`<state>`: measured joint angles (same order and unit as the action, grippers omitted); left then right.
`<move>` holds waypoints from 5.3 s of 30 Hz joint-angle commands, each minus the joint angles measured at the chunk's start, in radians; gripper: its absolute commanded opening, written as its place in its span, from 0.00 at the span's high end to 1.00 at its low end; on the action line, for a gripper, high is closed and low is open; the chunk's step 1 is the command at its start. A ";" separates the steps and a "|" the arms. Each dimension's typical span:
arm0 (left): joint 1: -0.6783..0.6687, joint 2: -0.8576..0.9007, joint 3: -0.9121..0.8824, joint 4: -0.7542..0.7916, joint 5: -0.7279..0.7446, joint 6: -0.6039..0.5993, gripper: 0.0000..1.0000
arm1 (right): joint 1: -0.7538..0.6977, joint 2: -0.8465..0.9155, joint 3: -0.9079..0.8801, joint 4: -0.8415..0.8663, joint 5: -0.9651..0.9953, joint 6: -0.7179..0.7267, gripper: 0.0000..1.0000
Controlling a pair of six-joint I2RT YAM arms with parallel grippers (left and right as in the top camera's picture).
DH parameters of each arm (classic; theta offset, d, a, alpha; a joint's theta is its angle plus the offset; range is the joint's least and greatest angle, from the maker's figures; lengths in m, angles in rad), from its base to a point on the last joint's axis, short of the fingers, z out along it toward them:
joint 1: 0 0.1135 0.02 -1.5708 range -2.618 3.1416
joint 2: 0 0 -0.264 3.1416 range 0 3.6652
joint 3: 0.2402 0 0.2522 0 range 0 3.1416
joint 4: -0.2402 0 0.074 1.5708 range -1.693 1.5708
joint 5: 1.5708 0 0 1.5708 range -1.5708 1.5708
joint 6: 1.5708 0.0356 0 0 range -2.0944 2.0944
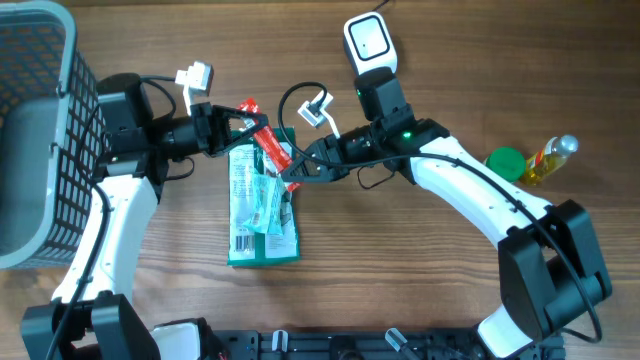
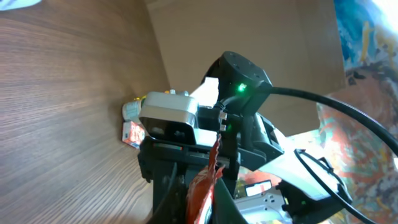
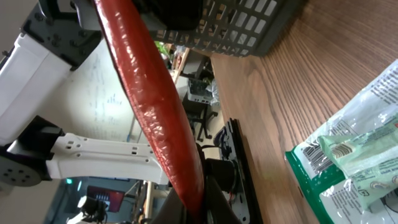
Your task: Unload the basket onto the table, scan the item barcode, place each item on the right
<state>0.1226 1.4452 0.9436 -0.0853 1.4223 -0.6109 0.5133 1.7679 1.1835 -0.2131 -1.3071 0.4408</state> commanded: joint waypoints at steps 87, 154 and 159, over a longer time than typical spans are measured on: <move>0.005 -0.004 0.006 -0.402 -1.275 0.402 0.00 | 0.307 0.011 -0.229 -0.023 1.363 0.401 0.94; 0.005 -0.004 0.006 -0.402 -1.275 0.402 0.00 | 0.231 -0.105 -0.163 -0.274 1.253 -0.219 0.96; 0.005 -0.004 0.006 -0.402 -1.275 0.402 0.00 | 0.204 -0.288 -0.163 -0.351 0.990 -0.625 0.96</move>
<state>0.1230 1.4452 0.9451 -0.4900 0.1535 -0.2287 0.7322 1.5814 0.9913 -0.5369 -0.1017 0.1368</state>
